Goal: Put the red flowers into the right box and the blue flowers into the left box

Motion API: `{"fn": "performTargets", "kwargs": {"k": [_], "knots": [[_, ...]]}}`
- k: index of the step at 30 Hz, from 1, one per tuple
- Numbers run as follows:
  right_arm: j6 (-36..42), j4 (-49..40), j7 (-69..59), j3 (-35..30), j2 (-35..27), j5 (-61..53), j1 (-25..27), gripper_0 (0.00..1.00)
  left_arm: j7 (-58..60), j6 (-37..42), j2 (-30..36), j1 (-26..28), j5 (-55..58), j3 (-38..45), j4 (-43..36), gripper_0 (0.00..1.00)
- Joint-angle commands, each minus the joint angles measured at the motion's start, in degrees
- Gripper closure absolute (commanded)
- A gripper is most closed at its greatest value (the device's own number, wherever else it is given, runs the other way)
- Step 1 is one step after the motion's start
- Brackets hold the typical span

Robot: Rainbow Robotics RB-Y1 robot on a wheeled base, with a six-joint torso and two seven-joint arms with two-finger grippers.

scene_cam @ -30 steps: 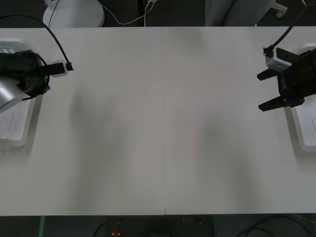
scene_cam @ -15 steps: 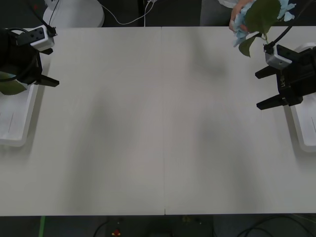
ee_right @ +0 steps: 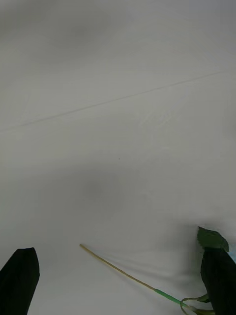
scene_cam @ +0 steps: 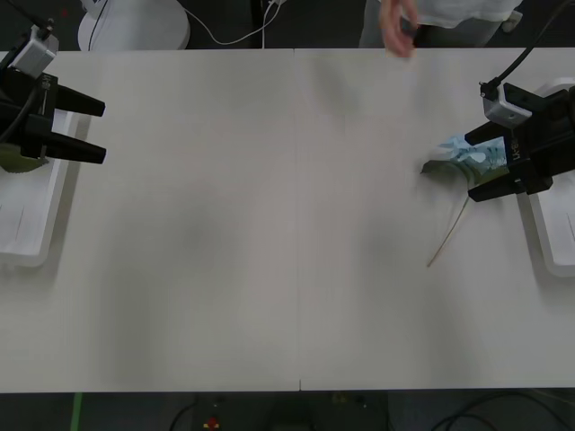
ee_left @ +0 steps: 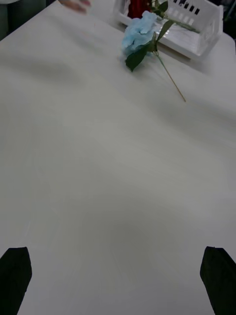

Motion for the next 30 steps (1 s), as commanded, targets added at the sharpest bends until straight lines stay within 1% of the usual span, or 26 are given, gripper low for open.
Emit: {"fn": "performTargets", "kwargs": {"k": [1, 11, 13, 14, 15, 16, 21, 22, 25, 27, 29, 30], "knots": [[0.4, -0.1, 0.3, 0.0, -3.1, 0.3, 0.0, 0.05, 0.8, 0.4, 0.0, -0.9, 2.4, 1.3, -0.3, 0.00], [1.6, -0.1, -0.1, 0.0, -3.3, 1.1, -0.1, 0.05, 0.8, -0.7, 0.0, -0.4, 2.6, 1.3, -0.3, 0.00], [2.0, -0.2, -5.5, 0.0, -3.3, 1.2, -0.1, 0.05, 0.8, -1.1, 0.0, -0.4, 2.4, 1.3, -0.3, 0.00], [2.1, -0.6, -8.8, 0.0, -3.3, 1.8, -0.2, 0.05, 0.8, -1.2, 0.0, -0.4, 2.1, 1.3, -0.3, 0.00], [2.2, -1.4, -15.1, 0.0, -3.3, 2.6, -0.3, 0.05, 0.8, -1.5, 0.0, -0.4, 2.0, 1.3, -0.3, 0.00], [2.2, -1.9, -17.9, 0.0, -3.3, 3.1, -0.4, 0.05, 0.8, -1.5, 0.0, -0.4, 2.0, 1.2, -0.3, 0.00], [2.1, -7.1, -47.6, 0.1, -2.9, 8.8, -0.4, 0.05, 0.8, -1.9, 0.0, 0.3, 2.0, 1.3, -0.3, 0.00], [2.1, -7.5, -51.0, 0.0, -2.8, 9.4, -0.4, 0.05, 0.8, -2.0, 0.0, 0.4, 2.0, 1.3, -0.3, 0.00], [2.1, -7.9, -66.3, 0.1, -1.5, 11.8, -0.4, 0.05, 0.8, -2.2, 0.0, 0.5, 2.0, 1.4, -0.3, 0.00], [2.1, -7.9, -73.1, 0.1, -1.0, 14.3, -0.4, 0.05, 0.8, -2.2, 0.0, 0.5, 2.0, 1.3, -0.3, 0.00], [2.1, -7.8, -77.2, 0.1, -0.3, 16.4, -0.4, 0.05, 0.8, -2.2, 0.1, 0.5, 2.0, 1.3, -0.3, 0.00], [2.5, -7.5, -82.2, 0.1, 0.1, 18.4, -0.4, 0.05, 0.8, -2.3, 0.1, 0.5, 2.0, 1.3, -0.3, 0.00]]}}
